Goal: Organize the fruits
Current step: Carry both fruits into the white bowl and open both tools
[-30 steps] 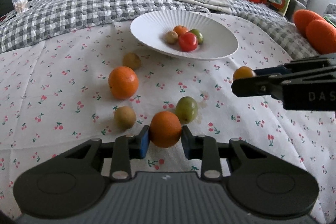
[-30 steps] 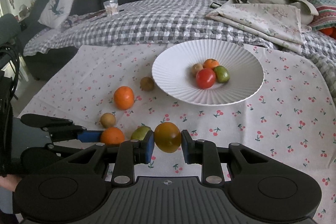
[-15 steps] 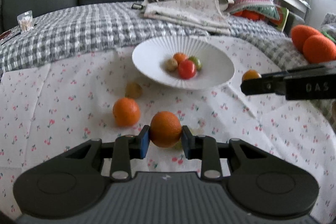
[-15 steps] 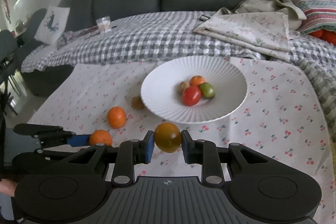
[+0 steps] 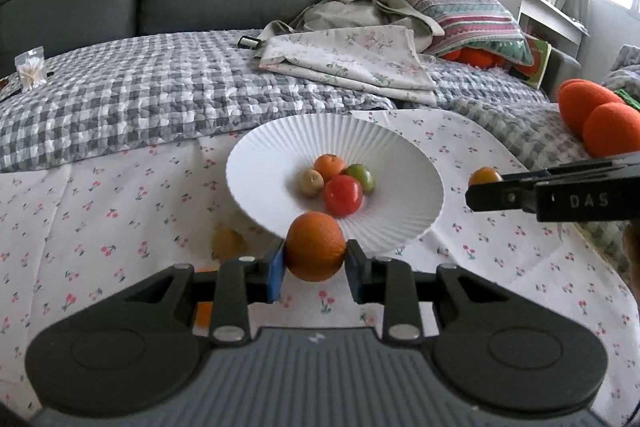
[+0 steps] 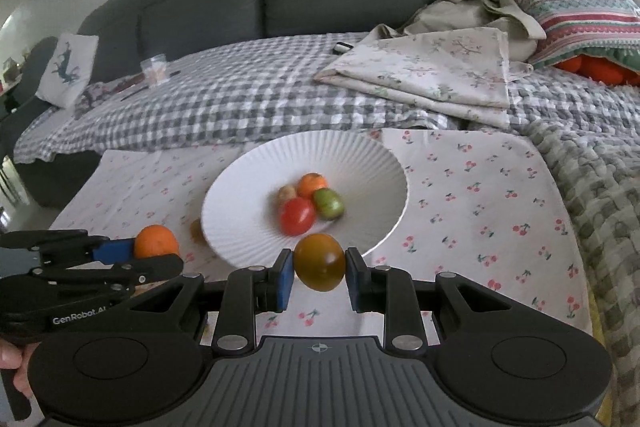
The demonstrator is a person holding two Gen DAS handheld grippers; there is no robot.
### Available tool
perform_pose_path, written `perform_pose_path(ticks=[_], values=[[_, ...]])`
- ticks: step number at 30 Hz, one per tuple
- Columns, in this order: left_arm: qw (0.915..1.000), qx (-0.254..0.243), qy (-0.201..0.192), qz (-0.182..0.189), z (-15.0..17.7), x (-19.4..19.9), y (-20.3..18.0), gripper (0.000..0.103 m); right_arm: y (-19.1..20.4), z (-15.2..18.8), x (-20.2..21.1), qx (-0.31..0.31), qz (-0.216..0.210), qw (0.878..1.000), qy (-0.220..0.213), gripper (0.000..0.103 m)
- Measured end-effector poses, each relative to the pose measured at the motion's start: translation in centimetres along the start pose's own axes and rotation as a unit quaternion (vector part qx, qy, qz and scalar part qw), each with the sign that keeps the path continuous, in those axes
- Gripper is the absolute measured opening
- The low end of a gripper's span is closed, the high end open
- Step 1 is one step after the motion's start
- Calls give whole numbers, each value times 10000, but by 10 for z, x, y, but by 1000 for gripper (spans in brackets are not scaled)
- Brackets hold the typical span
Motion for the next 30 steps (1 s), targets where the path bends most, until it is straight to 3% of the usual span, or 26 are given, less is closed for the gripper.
perform_pose_path(ticks=[13, 30], values=[[9996, -174, 91, -225, -16, -50, -9, 30, -19, -12, -34, 30, 68, 10000, -35, 26], [9991, -360, 90, -228, -16, -71, -9, 32, -10, -6, -75, 416, 73, 9989, 214, 27]])
Point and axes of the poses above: each gripper's, at about its wrist camera, not at the fingertips, and x roughly against the way its jaws point, y to its left, z to its underside, the point moved 7 cm from there along -x, roughly the way its jaws point, and after that the axes turned 8 degrees about -z, right-handed, at the moved point
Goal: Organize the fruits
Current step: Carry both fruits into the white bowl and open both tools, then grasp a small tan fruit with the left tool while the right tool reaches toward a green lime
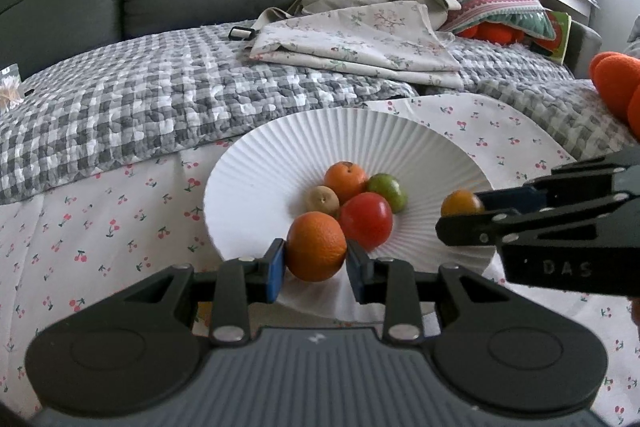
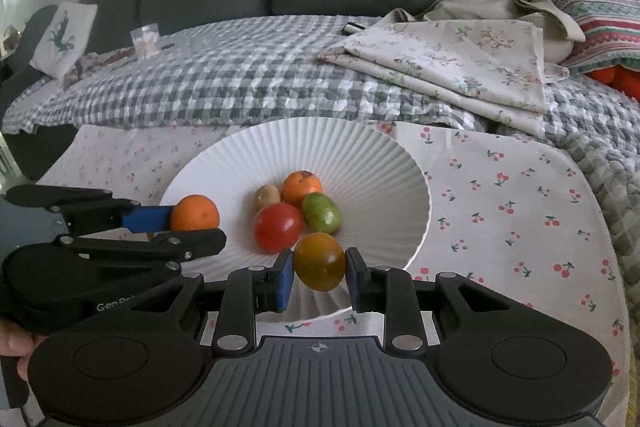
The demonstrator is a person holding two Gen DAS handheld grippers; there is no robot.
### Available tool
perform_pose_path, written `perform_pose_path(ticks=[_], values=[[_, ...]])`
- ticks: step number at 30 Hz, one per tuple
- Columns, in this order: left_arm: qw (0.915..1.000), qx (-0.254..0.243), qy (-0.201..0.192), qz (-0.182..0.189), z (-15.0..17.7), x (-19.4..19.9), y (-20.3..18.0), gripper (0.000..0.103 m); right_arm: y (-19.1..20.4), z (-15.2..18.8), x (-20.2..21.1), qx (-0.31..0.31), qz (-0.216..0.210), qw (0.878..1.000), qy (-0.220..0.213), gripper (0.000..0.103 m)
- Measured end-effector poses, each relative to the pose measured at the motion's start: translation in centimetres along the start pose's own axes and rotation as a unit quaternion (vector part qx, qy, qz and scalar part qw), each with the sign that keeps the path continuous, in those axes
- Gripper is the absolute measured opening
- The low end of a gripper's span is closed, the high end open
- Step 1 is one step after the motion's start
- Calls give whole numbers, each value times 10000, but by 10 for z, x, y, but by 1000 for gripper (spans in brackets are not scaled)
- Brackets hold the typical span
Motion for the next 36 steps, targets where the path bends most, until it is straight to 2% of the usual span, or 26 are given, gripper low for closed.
perform_pose_path(ticks=[2, 4, 6, 7, 8, 12, 16, 22, 32, 36], values=[[10000, -14, 4, 13, 0, 1, 1, 32, 0, 1, -3, 0, 24, 10000, 16, 28], [10000, 57, -10, 31, -1, 2, 2, 38, -2, 2, -4, -40, 46, 10000, 33, 29], [9999, 120, -30, 89, -1, 5, 2, 48, -4, 0, -1, -138, 32, 9999, -15, 38], [9999, 134, -46, 94, -1, 6, 3, 50, -5, -1, 2, -189, 42, 9998, -70, 48], [9998, 143, -63, 80, -1, 8, 4, 51, -7, -4, 5, -244, 45, 9996, -146, 52], [9996, 249, -78, 93, -3, 15, 11, 51, -11, -11, 15, -382, 67, 9988, -310, 52], [9982, 582, -63, 109, -4, 23, 29, 52, -24, -17, 30, -675, 169, 9966, -453, 52], [9946, 1040, 58, 33, 2, 33, 60, 52, -38, -13, 40, -998, 256, 9937, -447, 54], [9888, 1454, 272, -195, 29, 60, 106, 52, -17, -10, 55, -981, 82, 9940, -476, 59], [9858, 1605, 463, -152, 41, 67, 114, 53, -10, -7, 58, -999, 31, 9941, -430, 60]])
Point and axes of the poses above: each gripper's, at about its wrist camera, not at the fingertips, and x roughly against the way its jaws point, y to its left, z to its underside, the point moved 7 cm from there along -x, roughly the way its jaws point, and after that the axes turned 8 degrees about -z, right-handed, at the moved point
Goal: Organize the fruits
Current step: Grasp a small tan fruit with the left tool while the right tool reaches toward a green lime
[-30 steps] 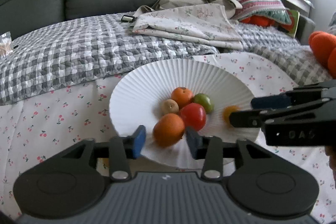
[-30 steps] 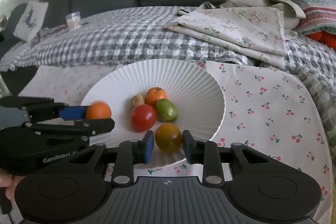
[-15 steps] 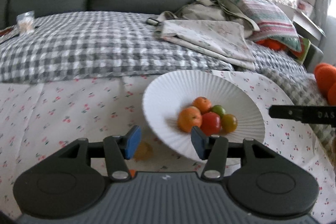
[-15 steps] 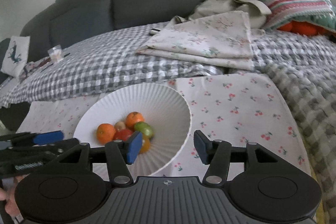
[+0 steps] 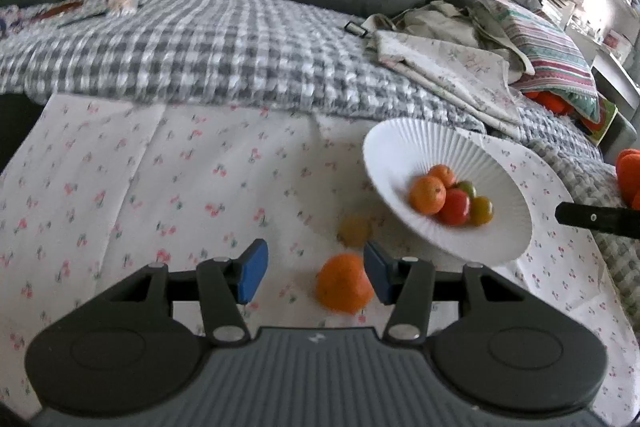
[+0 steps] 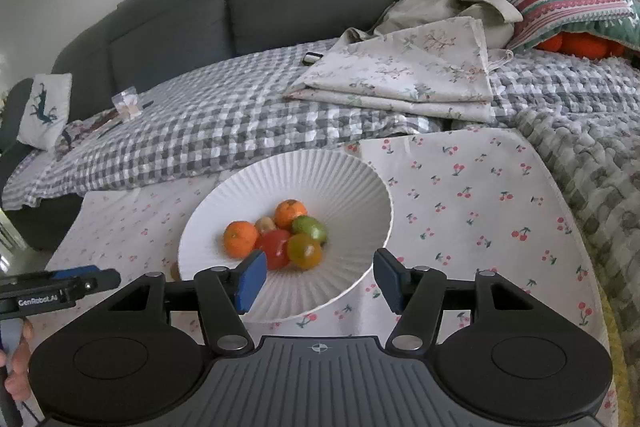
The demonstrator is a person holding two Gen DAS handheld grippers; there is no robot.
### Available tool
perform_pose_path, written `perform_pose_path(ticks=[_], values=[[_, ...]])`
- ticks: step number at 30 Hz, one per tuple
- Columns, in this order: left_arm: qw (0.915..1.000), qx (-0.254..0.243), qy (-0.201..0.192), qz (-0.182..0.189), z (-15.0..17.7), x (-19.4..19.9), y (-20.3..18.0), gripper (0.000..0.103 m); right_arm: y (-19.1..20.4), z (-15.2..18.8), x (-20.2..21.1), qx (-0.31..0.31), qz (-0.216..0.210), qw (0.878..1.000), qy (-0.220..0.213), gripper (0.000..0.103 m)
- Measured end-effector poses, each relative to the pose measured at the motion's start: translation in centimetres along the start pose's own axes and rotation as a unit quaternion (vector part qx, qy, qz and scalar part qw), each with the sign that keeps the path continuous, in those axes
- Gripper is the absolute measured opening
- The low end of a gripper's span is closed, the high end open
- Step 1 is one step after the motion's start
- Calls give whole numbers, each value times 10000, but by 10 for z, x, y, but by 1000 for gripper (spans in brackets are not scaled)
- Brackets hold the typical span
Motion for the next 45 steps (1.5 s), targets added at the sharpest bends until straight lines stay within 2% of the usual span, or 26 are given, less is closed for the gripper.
perform_pose_path(ticks=[13, 22, 26, 29, 34, 36, 45], values=[[9968, -569, 555, 106, 44, 2, -20, 53, 22, 22, 4, -198, -270, 9988, 361, 69], [9944, -862, 602, -34, 55, -7, -30, 52, 41, 43, -5, -235, -582, 9955, 713, 74], [9940, -901, 616, -57, 57, -10, -30, 49, 48, 52, -10, -125, -585, 9947, 838, 74], [9939, -927, 591, -36, 57, -12, -31, 39, 51, 57, -14, -55, -563, 9942, 918, 74], [9937, -953, 586, -3, 57, -14, -32, 31, 52, 62, -19, -5, -531, 9935, 1002, 74], [9939, -948, 559, -16, 56, -14, -31, 24, 52, 64, -20, 10, -529, 9934, 1014, 74], [9965, -631, 537, -92, 47, -10, -17, 23, 61, 70, -27, 154, -694, 9922, 1021, 74]])
Point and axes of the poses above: each gripper's, at about its wrist camera, not at the fingertips, and x roughly against the way its jaws point, y to its left, z to its underside, the point moved 7 cm from there along -x, roughly the way its jaws point, and after that the axes turned 8 degrees about -z, right-handed, at the moved point
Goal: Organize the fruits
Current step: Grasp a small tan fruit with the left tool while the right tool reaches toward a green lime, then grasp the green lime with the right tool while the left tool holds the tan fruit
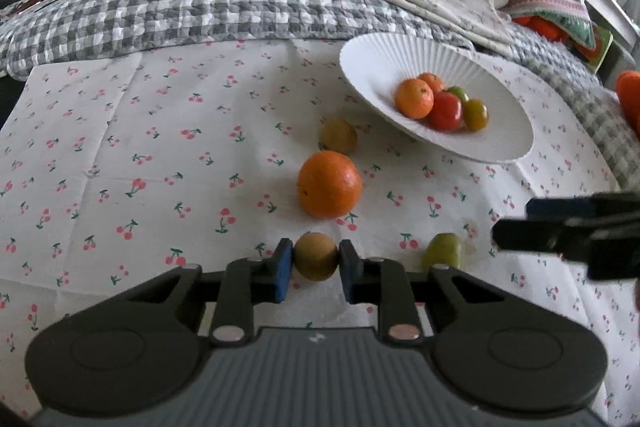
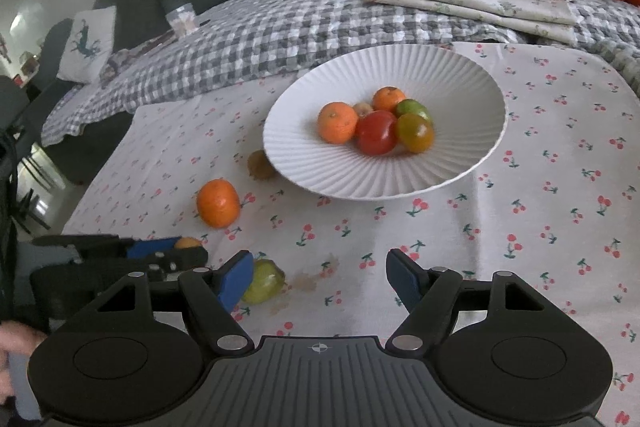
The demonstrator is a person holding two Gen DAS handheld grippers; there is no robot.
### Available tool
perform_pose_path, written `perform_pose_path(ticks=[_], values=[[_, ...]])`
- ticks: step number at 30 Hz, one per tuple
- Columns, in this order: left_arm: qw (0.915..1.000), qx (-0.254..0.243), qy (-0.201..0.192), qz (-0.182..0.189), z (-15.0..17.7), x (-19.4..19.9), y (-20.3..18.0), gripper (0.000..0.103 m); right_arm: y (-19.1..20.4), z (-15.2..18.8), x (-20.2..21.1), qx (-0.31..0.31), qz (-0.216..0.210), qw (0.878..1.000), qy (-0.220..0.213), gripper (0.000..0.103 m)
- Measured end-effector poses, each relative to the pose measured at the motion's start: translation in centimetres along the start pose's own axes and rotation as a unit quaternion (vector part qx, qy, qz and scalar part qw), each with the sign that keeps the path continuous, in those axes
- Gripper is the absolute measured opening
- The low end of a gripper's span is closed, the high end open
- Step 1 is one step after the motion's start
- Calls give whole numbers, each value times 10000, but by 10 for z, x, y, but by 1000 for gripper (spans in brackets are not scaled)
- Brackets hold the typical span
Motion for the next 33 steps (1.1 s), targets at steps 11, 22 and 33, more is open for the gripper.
perform_pose_path(ticks=[11, 22, 33], values=[[9999, 43, -17, -132, 0, 2, 10, 23, 20, 14, -23, 395, -210, 9989, 105, 74], [9999, 43, -26, -158, 1, 2, 13, 23, 44, 27, -43, 978, -262, 9948, 67, 65], [9998, 54, -50, -173, 1, 4, 15, 23, 49, 24, -42, 1087, -213, 9938, 35, 33]])
Point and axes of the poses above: each gripper's, at about its wrist camera, not at the fingertips, and x roughly against the way its jaws point, y to its left, z to its underside, the point moved 7 cm from there along -x, roughly the way its jaws point, and after that the axes turned 8 degrees about -z, right-handed, at the moved point
